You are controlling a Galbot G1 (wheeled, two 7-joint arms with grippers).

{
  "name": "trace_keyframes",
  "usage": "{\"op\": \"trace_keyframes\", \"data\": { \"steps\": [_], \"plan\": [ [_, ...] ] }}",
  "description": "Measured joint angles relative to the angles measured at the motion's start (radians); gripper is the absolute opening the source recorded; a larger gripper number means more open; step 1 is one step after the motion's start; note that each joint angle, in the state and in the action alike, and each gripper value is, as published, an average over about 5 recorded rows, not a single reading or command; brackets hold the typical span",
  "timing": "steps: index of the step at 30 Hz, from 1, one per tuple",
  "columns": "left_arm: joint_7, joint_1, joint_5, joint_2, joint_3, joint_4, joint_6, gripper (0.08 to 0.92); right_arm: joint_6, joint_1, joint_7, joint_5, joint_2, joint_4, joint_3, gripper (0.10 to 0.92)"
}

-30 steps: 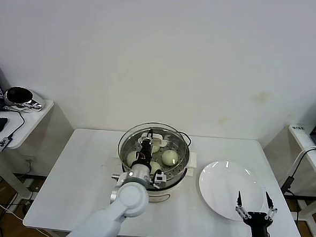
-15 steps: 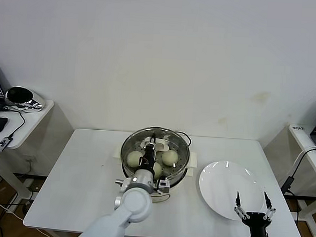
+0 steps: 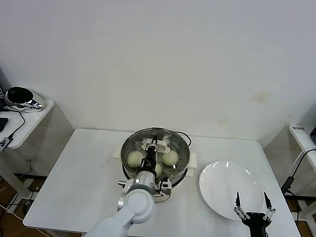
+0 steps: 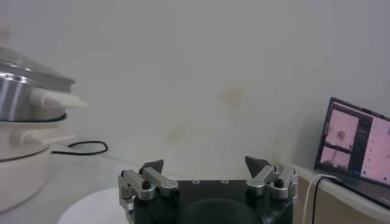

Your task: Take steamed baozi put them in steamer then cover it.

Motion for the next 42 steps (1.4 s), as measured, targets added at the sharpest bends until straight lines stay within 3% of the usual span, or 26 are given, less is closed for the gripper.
{"op": "trace_keyframes", "data": {
  "steps": [6, 17, 24, 29, 35, 42],
  "plan": [
    [-0.011, 0.011, -0.008, -0.002, -0.008, -0.004, -0.002, 0.152, 0.0, 0.0, 0.0, 0.0, -0.001, 0.0, -0.001, 0.823],
    [-0.091, 0.091, -0.1, 0.049, -0.047, -0.109, -0.028, 0.469, 0.0, -0.002, 0.0, 0.003, -0.004, -0.004, -0.004, 0.823],
    [-0.218, 0.258, -0.281, 0.107, -0.144, -0.26, -0.112, 0.668, 0.0, -0.007, -0.001, 0.008, -0.007, -0.003, -0.006, 0.823],
    [-0.34, 0.436, -0.541, 0.114, -0.285, -0.331, -0.27, 0.796, -0.003, -0.01, -0.006, 0.017, -0.011, -0.002, -0.019, 0.823],
    [-0.444, 0.635, -0.92, 0.114, -0.484, -0.381, -0.448, 0.822, -0.011, -0.022, -0.02, 0.041, -0.028, 0.002, -0.047, 0.823],
    [-0.503, 0.825, -1.282, 0.109, -0.621, -0.412, -0.522, 0.823, -0.038, -0.05, -0.048, 0.104, -0.07, 0.021, -0.091, 0.823]
  ]
}}
